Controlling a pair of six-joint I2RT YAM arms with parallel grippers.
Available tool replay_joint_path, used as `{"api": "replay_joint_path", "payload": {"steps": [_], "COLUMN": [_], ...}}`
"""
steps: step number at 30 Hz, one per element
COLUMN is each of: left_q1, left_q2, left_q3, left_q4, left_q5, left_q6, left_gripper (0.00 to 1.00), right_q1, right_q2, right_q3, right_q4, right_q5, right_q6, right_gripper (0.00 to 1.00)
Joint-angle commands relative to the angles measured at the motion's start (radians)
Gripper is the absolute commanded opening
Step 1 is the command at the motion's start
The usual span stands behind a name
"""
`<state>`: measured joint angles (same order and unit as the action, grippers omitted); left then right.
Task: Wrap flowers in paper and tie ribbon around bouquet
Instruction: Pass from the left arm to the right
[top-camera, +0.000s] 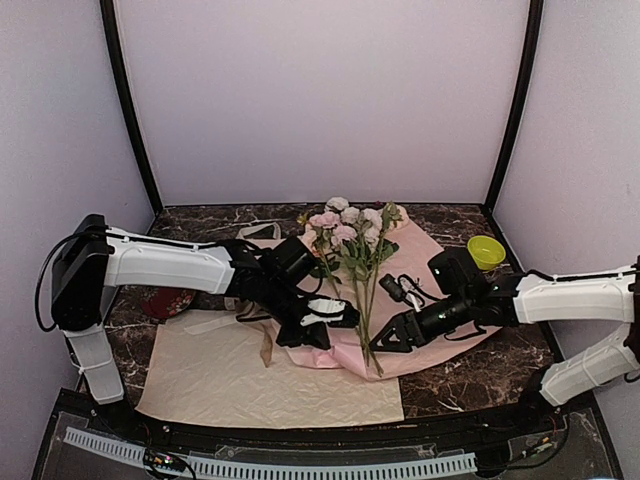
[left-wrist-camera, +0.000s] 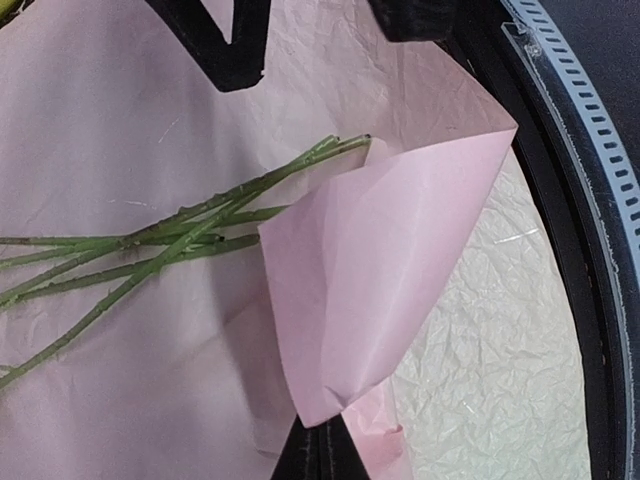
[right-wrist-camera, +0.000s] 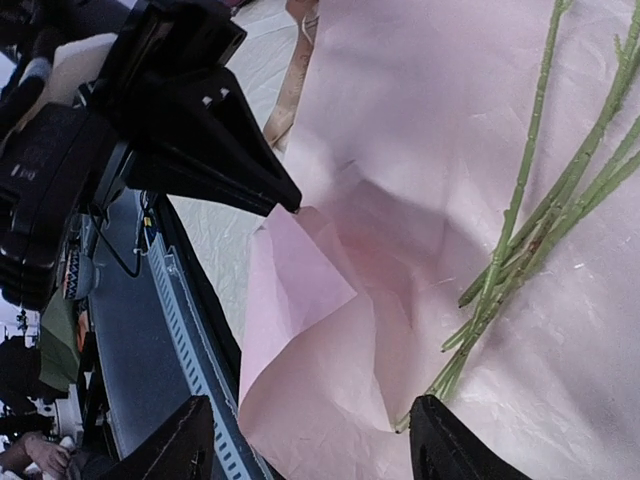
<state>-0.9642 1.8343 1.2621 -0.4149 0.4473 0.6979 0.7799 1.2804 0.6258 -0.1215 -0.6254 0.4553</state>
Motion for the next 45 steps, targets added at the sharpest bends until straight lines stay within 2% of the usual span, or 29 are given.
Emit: {"api": "replay_joint_path", "payload": {"steps": [1, 7, 14, 22, 27, 31, 33, 35, 38, 42, 45], "left_q1": [0.007, 0.007, 0.007, 0.007, 0.007, 0.007, 0.007, 0.007, 0.007, 0.007, 0.007], "left_q2": [-0.016, -0.058, -0.123, -0.127, -0.127, -0.124, -0.125, -0.125, -0.125, -0.125, -0.125], "left_q3": [0.044, 0.020, -0.045, -0.040, -0.043, -0.043, -0.044, -0.043, -0.042, -0.040, -0.038], "left_q4": [-0.037, -0.031, 0.012, -0.005, -0.013, -0.017, -0.020, -0.024, -0.026, -0.027, -0.032], "left_q5": [0.064, 0.128, 0.172, 0.175, 0.168, 0.166, 0.166, 0.168, 0.168, 0.166, 0.159], "left_q6": [-0.020, 0.000, 0.009, 0.011, 0.018, 0.018, 0.019, 0.021, 0.023, 0.023, 0.022], "left_gripper": [0.00, 0.00, 0.00, 0.00, 0.00, 0.00, 0.00, 0.00, 0.00, 0.00, 0.00], "right_q1": [0.046, 0.154, 0.290, 0.323, 0.323, 0.322, 0.321, 0.316, 0.311, 0.311, 0.311], "right_q2": [-0.061, -0.132, -0.187, -0.097, -0.048, -0.088, -0.133, -0.161, -0.171, -0.132, -0.107], "right_q3": [0.005, 0.031, 0.003, -0.046, -0.073, -0.091, -0.093, -0.095, -0.116, -0.123, -0.118], "right_q4": [-0.017, -0.120, -0.122, -0.085, -0.069, -0.107, -0.139, -0.167, -0.143, -0.058, 0.014], "right_q5": [0.035, 0.206, 0.378, 0.522, 0.492, 0.520, 0.565, 0.592, 0.566, 0.509, 0.444], "right_q6": [-0.035, -0.046, 0.080, 0.089, 0.079, 0.086, 0.084, 0.085, 0.084, 0.053, 0.024], "right_gripper": [0.68, 0.67, 0.65, 0.63, 0.59, 0.59, 0.63, 0.73, 0.78, 0.79, 0.76]}}
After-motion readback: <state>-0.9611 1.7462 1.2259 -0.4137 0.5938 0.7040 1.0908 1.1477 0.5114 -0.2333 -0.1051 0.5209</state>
